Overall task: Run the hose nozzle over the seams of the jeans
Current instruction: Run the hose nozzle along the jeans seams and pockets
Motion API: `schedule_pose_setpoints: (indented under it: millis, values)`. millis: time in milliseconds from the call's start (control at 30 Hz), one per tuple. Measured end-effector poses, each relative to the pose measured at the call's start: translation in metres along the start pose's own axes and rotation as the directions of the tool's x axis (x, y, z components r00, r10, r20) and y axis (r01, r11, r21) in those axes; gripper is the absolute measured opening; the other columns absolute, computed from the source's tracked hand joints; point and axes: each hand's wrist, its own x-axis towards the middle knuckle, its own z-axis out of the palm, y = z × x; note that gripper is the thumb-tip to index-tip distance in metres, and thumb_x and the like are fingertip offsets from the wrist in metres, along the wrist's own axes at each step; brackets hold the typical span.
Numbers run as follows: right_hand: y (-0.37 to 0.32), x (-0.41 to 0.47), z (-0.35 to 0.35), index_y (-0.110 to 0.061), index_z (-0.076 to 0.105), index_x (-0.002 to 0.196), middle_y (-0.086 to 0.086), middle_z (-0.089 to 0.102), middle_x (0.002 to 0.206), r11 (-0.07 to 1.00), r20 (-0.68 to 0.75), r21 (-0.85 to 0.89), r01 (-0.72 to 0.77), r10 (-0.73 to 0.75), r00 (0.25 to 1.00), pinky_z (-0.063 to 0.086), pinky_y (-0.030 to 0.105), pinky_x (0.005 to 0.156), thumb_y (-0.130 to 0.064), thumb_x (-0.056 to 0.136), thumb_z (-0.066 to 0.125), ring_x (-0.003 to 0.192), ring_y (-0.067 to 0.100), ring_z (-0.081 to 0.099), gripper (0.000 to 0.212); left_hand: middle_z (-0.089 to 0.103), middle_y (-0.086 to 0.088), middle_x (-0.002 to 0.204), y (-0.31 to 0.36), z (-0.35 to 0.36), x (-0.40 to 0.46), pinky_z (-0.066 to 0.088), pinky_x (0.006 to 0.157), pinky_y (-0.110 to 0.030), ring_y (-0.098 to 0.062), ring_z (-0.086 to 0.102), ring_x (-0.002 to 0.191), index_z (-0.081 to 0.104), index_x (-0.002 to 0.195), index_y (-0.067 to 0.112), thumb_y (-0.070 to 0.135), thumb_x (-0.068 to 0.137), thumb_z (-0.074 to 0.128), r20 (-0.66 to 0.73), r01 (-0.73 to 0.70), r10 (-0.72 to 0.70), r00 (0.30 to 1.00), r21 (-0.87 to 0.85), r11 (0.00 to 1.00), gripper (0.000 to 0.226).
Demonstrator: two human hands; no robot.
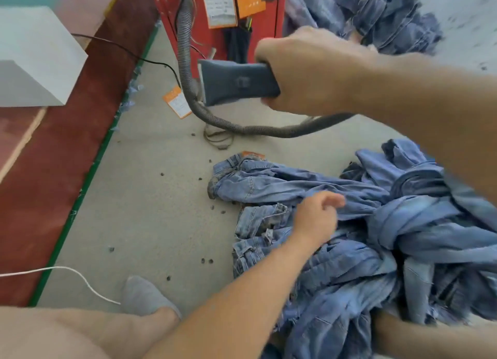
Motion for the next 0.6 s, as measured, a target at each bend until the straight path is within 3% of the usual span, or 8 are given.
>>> schedule_pose_setpoints:
  millis: [33,100,167,200,367,500,533,600]
  values:
    - [0.007,-0.012,0.013,-0.019,0.056,0.105,-0.007,0.043,0.069,1.0,0.04,0.013,-0.024,0.023,0.999,0.038,0.033,0.059,-0.034,0.091,0.066,0.063,0.026,0.049,0.023,0.075,0.008,0.107,-0.035,-0.036,-0.002,0.058,0.088,-0.036,-0.01,0.066,0.093,0.074,0.107,0.026,0.017,0.098,0.053,-0.237,0.208,-0.181,0.954,0.093,0.974,0.024]
    - [0.025,-0.035,0.043,-0.022,0.053,0.104,-0.007,0.044,0.072,0.995,0.158,0.044,-0.091,0.083,0.984,0.036,0.034,0.058,-0.037,0.092,0.066,0.066,0.027,0.05,0.023,0.071,-0.004,0.098,-0.094,-0.116,-0.017,0.054,0.069,-0.036,-0.019,0.061,0.076,0.068,0.105,0.012,0.013,0.1,0.05,-0.567,0.552,-0.429,0.703,0.055,0.832,0.019]
    - [0.044,-0.054,0.07,-0.024,0.054,0.104,-0.007,0.049,0.074,0.985,0.279,0.069,-0.161,0.136,0.951,0.034,0.032,0.052,-0.041,0.095,0.064,0.064,0.018,0.051,0.023,0.07,-0.018,0.108,-0.122,-0.167,-0.013,0.054,0.073,-0.041,-0.03,0.064,0.084,0.062,0.11,0.0,0.011,0.1,0.051,-0.671,0.642,-0.511,0.537,-0.068,0.764,0.019]
    - [0.055,-0.063,0.081,-0.026,0.054,0.104,-0.006,0.052,0.075,0.978,0.32,0.07,-0.194,0.163,0.933,0.036,0.031,0.051,-0.043,0.096,0.063,0.063,0.015,0.052,0.021,0.066,-0.024,0.12,-0.126,-0.184,-0.004,0.055,0.083,-0.045,-0.037,0.066,0.099,0.058,0.119,-0.003,0.013,0.1,0.052,-0.697,0.642,-0.509,0.506,-0.091,0.762,0.026]
    - [0.106,-0.106,0.121,-0.037,0.049,0.102,-0.01,0.059,0.079,0.933,0.466,0.054,-0.356,0.291,0.835,0.036,0.027,0.051,-0.041,0.097,0.065,0.064,0.009,0.057,0.017,0.049,-0.021,0.149,-0.131,-0.224,0.065,0.045,0.109,-0.049,-0.04,0.051,0.133,0.036,0.148,0.003,0.03,0.098,0.063,-0.668,0.588,-0.416,0.617,0.04,0.808,0.063]
    - [0.127,-0.127,0.142,-0.042,0.043,0.096,-0.012,0.056,0.075,0.928,0.486,0.035,-0.37,0.307,0.818,0.035,0.023,0.052,-0.04,0.096,0.063,0.062,0.005,0.056,0.02,0.039,-0.018,0.159,-0.136,-0.224,0.115,0.041,0.112,-0.049,-0.037,0.046,0.139,0.003,0.159,0.011,0.049,0.088,0.077,-0.542,0.568,-0.638,0.547,-0.319,0.759,0.109]
    - [0.13,-0.128,0.146,-0.043,0.041,0.095,-0.013,0.055,0.076,0.933,0.493,0.033,-0.359,0.298,0.817,0.034,0.021,0.053,-0.043,0.096,0.062,0.063,0.004,0.055,0.021,0.044,-0.017,0.156,-0.14,-0.225,0.122,0.045,0.107,-0.046,-0.034,0.052,0.132,0.011,0.158,0.008,0.047,0.085,0.082,-0.513,0.581,-0.673,0.533,-0.356,0.732,0.109]
    - [0.132,-0.125,0.153,-0.044,0.041,0.098,-0.013,0.054,0.08,0.939,0.506,0.029,-0.344,0.283,0.815,0.033,0.02,0.054,-0.046,0.096,0.061,0.066,0.003,0.054,0.02,0.06,-0.019,0.141,-0.146,-0.231,0.127,0.051,0.084,-0.038,-0.027,0.061,0.097,0.048,0.142,0.002,0.036,0.084,0.085,-0.467,0.61,-0.681,0.564,-0.32,0.725,0.077]
